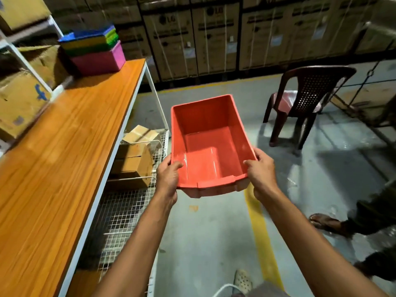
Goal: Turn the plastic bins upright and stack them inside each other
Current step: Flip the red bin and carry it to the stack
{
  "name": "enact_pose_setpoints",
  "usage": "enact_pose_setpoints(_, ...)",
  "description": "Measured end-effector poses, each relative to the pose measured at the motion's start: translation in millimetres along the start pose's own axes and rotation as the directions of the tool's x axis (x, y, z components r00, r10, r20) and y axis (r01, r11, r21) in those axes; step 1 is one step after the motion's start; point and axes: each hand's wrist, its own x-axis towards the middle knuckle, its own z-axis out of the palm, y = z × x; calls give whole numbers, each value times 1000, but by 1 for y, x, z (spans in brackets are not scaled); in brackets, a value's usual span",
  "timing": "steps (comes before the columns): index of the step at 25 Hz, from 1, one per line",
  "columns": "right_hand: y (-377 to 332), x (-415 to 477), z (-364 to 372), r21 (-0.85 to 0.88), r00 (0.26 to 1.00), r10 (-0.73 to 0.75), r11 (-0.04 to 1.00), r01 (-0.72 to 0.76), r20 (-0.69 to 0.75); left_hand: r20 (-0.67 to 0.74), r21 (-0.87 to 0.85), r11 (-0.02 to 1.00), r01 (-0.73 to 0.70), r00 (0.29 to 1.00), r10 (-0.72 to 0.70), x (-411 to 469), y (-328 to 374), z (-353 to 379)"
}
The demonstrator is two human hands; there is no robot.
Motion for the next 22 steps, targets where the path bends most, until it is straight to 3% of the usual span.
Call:
enact_pose_setpoints(7, -56, 168, 55, -53, 969, 54, 998, -42, 240, -77, -12, 997, -70, 995, 69, 167, 46, 69)
enact_pose_setpoints(13, -83, 333, 160, 16, 972, -17, 1000, 13, 234, -127, -143, 975, -172, 980, 155, 361, 79, 99)
enact_pose_setpoints(16, -114, 420, 225, 48, 972, -54, 998, 44, 228, -172, -188, 962, -199, 971, 167, 454, 133, 111)
enact_pose_setpoints(22, -182, 565, 330, 149, 968, -116, 985, 83, 224, -178, -154, 920, -360, 926, 332, 609, 230, 121)
